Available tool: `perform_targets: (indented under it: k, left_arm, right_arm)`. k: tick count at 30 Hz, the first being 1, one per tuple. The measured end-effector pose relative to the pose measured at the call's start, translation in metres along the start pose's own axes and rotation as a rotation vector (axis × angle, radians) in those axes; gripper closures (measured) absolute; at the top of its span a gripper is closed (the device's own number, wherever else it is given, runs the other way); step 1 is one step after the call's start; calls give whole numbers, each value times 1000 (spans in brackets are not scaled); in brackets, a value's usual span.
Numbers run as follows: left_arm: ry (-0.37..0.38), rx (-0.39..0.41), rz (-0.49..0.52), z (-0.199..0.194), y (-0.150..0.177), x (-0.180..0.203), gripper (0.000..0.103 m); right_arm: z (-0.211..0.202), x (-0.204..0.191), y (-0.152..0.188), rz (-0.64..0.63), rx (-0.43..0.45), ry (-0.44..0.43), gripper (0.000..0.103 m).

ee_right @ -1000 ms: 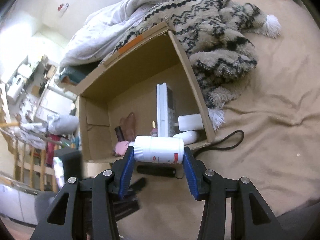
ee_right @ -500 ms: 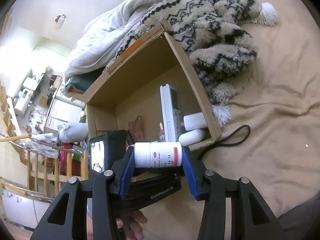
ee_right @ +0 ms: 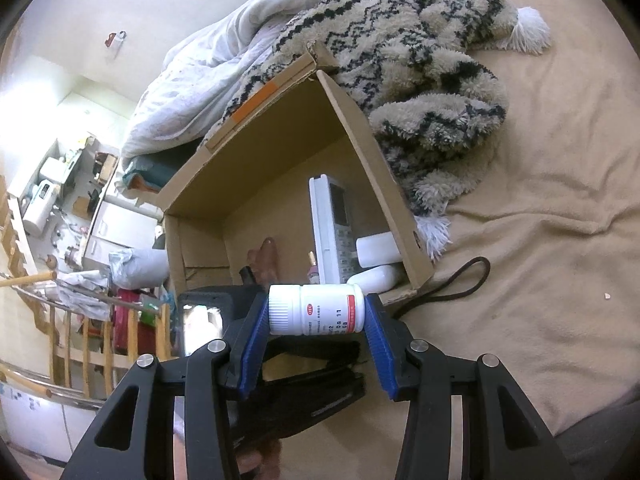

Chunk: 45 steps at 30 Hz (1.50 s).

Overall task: Organize rigid objects
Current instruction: 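Grasp the black flashlight with the left tool while the right tool holds the pill bottle, then lower the flashlight into the box with the left tool while the right tool drops the pill bottle in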

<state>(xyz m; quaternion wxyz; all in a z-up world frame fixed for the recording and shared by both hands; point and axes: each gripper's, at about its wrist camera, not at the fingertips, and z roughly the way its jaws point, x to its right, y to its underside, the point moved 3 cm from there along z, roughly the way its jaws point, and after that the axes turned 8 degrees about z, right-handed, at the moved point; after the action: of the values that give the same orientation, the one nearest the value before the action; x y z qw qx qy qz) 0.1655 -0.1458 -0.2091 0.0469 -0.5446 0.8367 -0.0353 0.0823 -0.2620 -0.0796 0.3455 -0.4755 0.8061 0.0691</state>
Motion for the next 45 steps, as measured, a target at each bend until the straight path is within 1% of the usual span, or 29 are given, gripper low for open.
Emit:
perform_targets:
  k: [3,6,9,11,13,17,19,20,23,25,26,27,30,33,38,39,42,45]
  left_arm:
    - [18,1,-25,-6,10,-8,18]
    - [13,14,-41,-18,24,-19,18]
    - [-27,38,-35,-31,38,-31,18]
    - [-55,60,-46,-43,52,-38,18]
    - [-65,79,-66,-55,61,-48,18]
    - [-78,152,-117,-88,76,-63,18]
    - [-93,203,-136,-106,82,-67,18]
    - [-94,220,-143,-113,91,-71,18]
    - [-97,286,-175,-144,96,-81,18]
    - [-104,329,-191,-161,97,-92,18]
    - [-114,343,-192,-166,90,-99,18]
    - [-134,370,-198,-176,91,-103,18]
    - [-161,420,-214,-197,90,-116,18]
    - [-177,472,-242,-214,84,-129,18]
    - [-191,568,-278,-255,71,-142,18]
    - [-201,594,-281,-265,65,-144,18]
    - [-240,636,-278,-281,47,-146,18]
    - [-259,633,-280,-279,22,-148,18]
  right_arm:
    - [1,0,0,-5,0,14,53]
    - [3,0,1,-16,0,31,53]
    - [5,-2,3,-29,-1,40,53]
    - [7,-3,6,-43,-4,53,53]
    - [8,-5,8,-56,-5,54,53]
    - [8,-9,11,-85,3,60,53]
    - [7,-11,13,-100,9,61,53]
    - [7,-12,14,-107,12,63,53]
    - [4,-16,15,-132,26,59,53]
    - [1,-20,16,-151,43,54,53]
    - [0,-21,16,-158,49,52,53]
    - [-1,-23,17,-163,52,49,53]
    - [-3,-28,18,-170,55,19,54]
    - [-12,-36,14,-183,77,1,54]
    - [-13,-46,0,-176,61,-25,54]
    - [-13,-47,-3,-179,62,-24,54]
    - [-10,-54,-16,-183,71,-28,54]
    - [-6,-60,-29,-187,81,-26,54]
